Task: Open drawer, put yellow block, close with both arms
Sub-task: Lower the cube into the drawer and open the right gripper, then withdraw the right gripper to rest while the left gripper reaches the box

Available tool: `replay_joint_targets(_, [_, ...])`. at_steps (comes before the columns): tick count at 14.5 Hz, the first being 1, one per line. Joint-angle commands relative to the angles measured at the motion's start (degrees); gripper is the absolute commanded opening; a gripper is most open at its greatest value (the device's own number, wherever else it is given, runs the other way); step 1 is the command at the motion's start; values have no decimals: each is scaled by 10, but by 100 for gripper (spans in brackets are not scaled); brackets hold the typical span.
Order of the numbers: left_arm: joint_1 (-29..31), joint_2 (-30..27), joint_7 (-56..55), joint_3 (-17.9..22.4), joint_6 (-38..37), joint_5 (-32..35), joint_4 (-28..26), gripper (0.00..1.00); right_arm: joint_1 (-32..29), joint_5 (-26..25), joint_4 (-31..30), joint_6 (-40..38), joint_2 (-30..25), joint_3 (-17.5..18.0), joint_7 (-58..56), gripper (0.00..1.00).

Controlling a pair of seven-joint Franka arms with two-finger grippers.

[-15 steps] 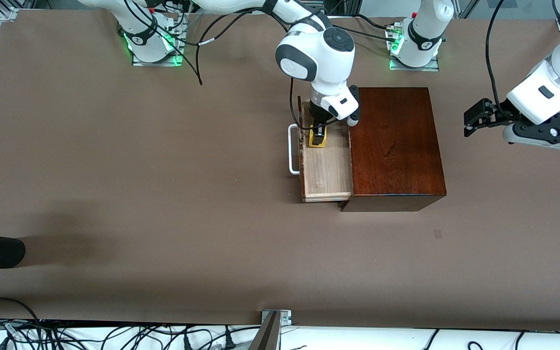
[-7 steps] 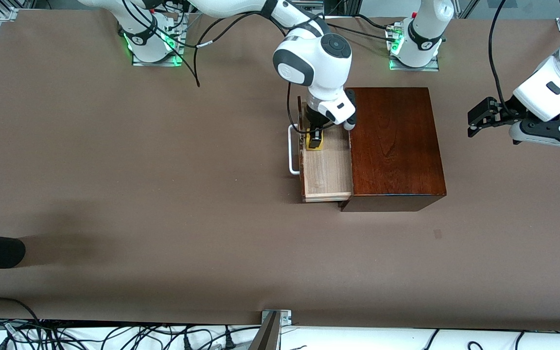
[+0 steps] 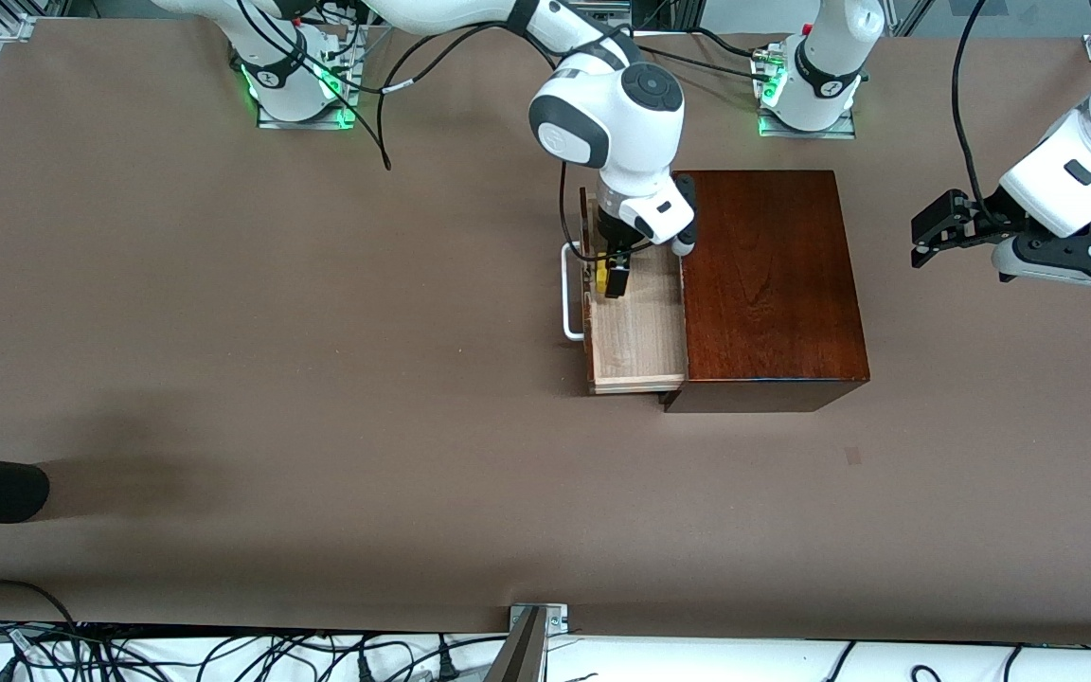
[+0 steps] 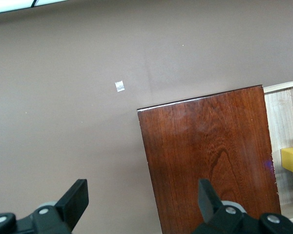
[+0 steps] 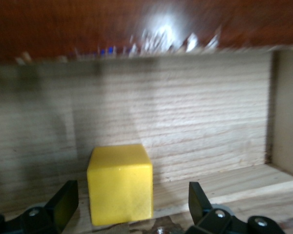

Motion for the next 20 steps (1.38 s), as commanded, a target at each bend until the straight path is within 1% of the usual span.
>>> replay_joint_targets(1, [3, 8, -4, -1, -11, -14, 19, 100, -3, 18, 9, -10, -32, -2, -1, 100])
replay_joint_targets(2, [4, 8, -4, -1, -11, -14, 19, 100, -9, 19, 9, -16, -49, -3, -1, 100])
replay_joint_targets(4, [3, 8, -4, -1, -11, -14, 19, 100, -35, 24, 9, -59, -82, -4, 0, 100])
replay_joint_targets(6, [3, 8, -4, -1, -11, -14, 19, 100, -84, 31, 9, -90, -116, -2, -1, 100])
replay_joint_targets(7, [3, 8, -4, -1, -11, -14, 19, 100, -108, 41, 9, -91, -128, -3, -2, 100])
replay_joint_targets(9, [3, 9, -4, -1, -11, -14, 19, 100, -175, 79, 9, -94, -151, -2, -6, 100])
replay_joint_targets(11, [3, 9, -4, -1, -11, -14, 19, 100, -225, 108, 5, -129, -187, -4, -5, 100])
replay_joint_targets(13, [2, 9, -1, -1, -11, -14, 19, 100, -252, 111, 5, -175, -219, -21, 3, 100])
replay_joint_targets(14, [-2, 10, -1, -1, -11, -14, 19, 100, -260, 112, -3, -184, -238, -38, 3, 100])
replay_joint_targets(15, [-3, 15, -1, -2, -11, -14, 19, 100, -264, 126, -34, -189, -271, -54, 9, 100])
replay_joint_targets(17, [-4, 19, 0, -3, -12, -14, 19, 100, -271, 162, -124, -189, -354, -98, 73, 100])
replay_joint_targets(20, [-8, 21, 2, -3, -12, -14, 19, 100, -271, 164, -197, -190, -418, -133, 101, 100])
